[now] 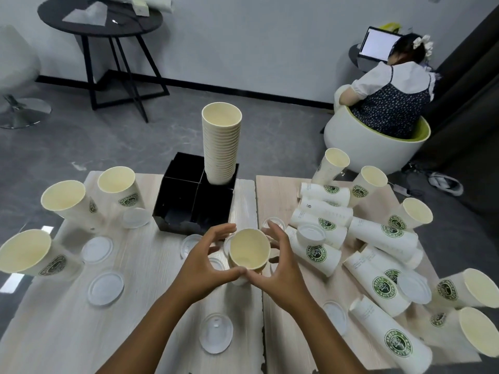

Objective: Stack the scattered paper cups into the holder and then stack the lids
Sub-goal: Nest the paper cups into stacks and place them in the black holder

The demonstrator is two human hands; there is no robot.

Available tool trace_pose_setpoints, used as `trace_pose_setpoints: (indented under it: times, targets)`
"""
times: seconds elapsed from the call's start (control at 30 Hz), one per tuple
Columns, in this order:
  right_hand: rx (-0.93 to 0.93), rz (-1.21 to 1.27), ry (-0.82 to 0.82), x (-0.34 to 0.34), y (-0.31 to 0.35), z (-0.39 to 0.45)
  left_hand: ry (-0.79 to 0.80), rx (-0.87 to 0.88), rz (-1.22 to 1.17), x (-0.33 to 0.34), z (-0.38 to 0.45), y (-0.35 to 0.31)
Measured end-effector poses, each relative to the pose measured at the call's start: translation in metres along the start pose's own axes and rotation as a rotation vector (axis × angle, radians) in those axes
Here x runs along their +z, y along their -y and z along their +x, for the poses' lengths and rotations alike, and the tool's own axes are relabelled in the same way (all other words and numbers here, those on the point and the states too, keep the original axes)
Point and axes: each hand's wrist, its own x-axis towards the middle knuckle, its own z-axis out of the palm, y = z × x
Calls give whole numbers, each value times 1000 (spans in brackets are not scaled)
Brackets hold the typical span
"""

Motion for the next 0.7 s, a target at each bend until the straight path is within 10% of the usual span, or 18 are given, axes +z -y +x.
trace_pose_setpoints:
  times: [0.7]
  targets:
    - [92,287,-366,-63,-49,-62,62,259,59,46,1,-62]
